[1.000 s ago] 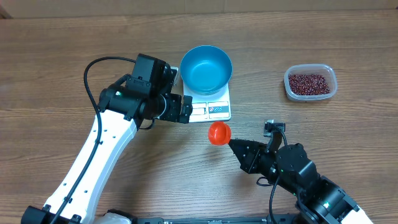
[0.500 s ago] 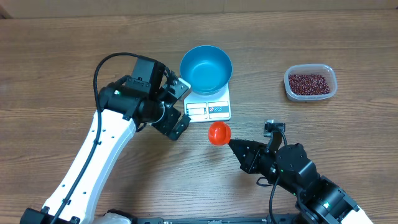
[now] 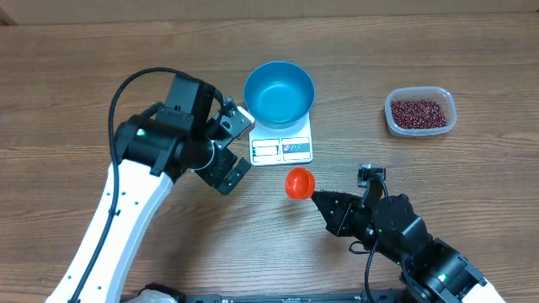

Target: Scoop item into bowl and weigh 150g on scale

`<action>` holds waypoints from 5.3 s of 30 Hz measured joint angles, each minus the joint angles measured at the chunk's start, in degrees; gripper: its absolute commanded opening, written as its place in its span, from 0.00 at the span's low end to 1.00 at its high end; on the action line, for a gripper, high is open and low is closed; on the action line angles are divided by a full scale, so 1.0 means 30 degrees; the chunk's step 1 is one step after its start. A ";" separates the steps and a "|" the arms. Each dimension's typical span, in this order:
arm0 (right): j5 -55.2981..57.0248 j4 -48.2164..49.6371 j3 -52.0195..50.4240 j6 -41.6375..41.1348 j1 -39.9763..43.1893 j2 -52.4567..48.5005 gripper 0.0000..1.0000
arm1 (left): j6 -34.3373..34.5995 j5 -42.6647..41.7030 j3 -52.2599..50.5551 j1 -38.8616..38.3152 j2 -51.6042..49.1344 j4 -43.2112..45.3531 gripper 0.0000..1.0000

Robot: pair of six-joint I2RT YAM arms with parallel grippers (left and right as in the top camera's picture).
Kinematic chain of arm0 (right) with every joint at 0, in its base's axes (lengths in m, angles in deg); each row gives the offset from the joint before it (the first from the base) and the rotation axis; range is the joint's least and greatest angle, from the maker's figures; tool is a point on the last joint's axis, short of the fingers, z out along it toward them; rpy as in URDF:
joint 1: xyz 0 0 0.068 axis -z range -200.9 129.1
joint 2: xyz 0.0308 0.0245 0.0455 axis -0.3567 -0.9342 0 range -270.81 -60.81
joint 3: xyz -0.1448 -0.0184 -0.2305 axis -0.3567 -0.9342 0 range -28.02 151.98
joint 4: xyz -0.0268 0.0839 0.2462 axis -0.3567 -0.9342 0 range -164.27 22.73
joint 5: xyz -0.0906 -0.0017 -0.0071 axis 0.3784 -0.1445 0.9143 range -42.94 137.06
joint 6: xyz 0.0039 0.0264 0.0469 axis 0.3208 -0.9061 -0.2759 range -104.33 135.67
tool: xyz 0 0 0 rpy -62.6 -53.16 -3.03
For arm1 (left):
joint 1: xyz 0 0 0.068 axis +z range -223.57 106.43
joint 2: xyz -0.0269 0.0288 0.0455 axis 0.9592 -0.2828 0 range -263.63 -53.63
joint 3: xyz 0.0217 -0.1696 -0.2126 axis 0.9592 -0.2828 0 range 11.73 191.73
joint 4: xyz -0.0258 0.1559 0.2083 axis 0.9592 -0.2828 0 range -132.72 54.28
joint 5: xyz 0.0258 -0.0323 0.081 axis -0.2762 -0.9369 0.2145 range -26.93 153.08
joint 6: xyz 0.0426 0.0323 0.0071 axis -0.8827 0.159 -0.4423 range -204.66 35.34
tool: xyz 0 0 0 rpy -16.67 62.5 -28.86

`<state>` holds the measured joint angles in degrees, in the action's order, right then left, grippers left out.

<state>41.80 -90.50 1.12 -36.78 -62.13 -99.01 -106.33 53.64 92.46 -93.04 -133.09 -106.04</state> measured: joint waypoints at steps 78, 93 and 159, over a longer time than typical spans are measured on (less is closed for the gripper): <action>0.6550 -0.7475 0.1858 -0.0007 0.0015 0.0015 0.04 | 1.0703 0.7861 -0.0044 -0.7060 -1.2276 1.1934 0.04; 0.6550 -0.7482 0.1858 0.0000 0.0022 0.0015 0.04 | 1.0703 0.8036 -0.0758 -0.7060 -1.2276 1.2925 0.04; 0.6608 -0.7417 0.1858 -0.0277 0.0022 0.0015 0.04 | 0.9406 0.6907 -0.2178 -0.7111 0.1166 0.5413 0.68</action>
<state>61.62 -112.75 6.70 -37.61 -62.06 -98.96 -78.11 74.36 85.92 -114.37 -129.59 -89.80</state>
